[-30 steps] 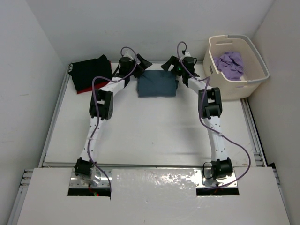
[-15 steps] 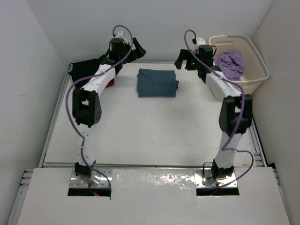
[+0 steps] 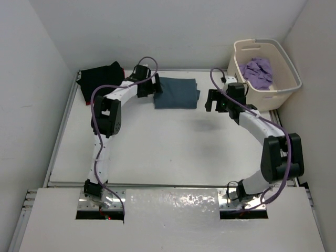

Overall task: Fold and stack the t-shirts
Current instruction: Put the neatly folded tshirt into the corner of the board with the left arm

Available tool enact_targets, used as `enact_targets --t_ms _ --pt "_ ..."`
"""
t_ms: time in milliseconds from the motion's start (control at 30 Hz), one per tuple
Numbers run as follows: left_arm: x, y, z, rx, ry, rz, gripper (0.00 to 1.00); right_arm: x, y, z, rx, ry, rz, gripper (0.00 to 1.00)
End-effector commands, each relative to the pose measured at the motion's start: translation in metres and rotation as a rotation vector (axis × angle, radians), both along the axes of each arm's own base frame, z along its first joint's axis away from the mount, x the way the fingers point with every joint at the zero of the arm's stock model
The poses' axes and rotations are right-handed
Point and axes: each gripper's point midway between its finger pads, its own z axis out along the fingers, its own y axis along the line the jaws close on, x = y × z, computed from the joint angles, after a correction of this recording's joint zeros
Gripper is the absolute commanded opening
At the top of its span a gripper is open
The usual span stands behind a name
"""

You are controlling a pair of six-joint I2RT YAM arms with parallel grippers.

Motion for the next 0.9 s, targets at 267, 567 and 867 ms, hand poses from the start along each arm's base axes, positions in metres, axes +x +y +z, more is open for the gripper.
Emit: enact_targets --t_ms 267,567,867 --pt "-0.012 -0.042 -0.039 -0.042 0.074 -0.071 0.78 -0.009 -0.004 0.023 -0.015 -0.073 -0.011 0.99" --pt "-0.013 -0.048 -0.04 0.046 0.047 -0.071 0.18 -0.011 -0.009 0.023 -0.037 -0.073 -0.025 0.99" --pt "0.015 -0.027 0.014 0.18 -0.107 -0.074 0.0 -0.013 -0.015 0.028 -0.068 -0.094 -0.037 0.99"
